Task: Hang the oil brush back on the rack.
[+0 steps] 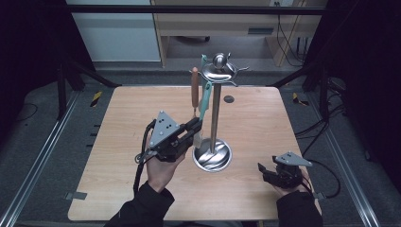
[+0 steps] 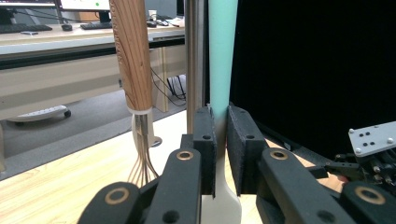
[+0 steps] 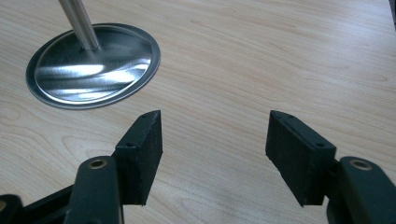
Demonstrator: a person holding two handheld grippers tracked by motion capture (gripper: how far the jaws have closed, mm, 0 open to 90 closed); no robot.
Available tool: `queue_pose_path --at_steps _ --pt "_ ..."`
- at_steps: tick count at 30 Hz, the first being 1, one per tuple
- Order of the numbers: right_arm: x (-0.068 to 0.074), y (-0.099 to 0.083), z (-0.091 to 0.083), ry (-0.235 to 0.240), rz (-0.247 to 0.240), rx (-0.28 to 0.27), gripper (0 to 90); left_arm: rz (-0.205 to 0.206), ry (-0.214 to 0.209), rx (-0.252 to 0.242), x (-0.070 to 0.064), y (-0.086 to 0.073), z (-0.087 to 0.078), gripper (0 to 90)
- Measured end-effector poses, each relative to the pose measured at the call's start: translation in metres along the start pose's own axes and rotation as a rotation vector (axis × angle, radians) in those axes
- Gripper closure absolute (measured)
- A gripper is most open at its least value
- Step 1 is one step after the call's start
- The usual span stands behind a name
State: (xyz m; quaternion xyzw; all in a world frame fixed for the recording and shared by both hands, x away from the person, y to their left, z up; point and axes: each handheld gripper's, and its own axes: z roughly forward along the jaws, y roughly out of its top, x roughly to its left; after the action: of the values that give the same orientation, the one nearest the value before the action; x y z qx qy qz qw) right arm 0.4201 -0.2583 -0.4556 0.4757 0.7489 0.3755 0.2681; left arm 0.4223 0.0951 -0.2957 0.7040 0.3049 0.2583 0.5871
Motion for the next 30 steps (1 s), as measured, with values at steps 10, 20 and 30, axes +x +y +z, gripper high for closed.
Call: queue_pose_path --at_steps 10,20,30 --pt "0.0 0.0 0.0 0.002 0.001 -0.002 36.3 -0.013 0.0 0.0 0.0 0.0 0.013 82.3" --pt "0.0 0.0 0.0 0.004 0.002 -0.003 36.1 -0.022 -0.012 0.007 0.006 -0.003 0.012 72.3" --pt "0.0 0.0 -0.001 0.001 0.0 -0.005 36.1 0.012 -0.049 0.099 0.019 -0.023 -0.001 55.8"
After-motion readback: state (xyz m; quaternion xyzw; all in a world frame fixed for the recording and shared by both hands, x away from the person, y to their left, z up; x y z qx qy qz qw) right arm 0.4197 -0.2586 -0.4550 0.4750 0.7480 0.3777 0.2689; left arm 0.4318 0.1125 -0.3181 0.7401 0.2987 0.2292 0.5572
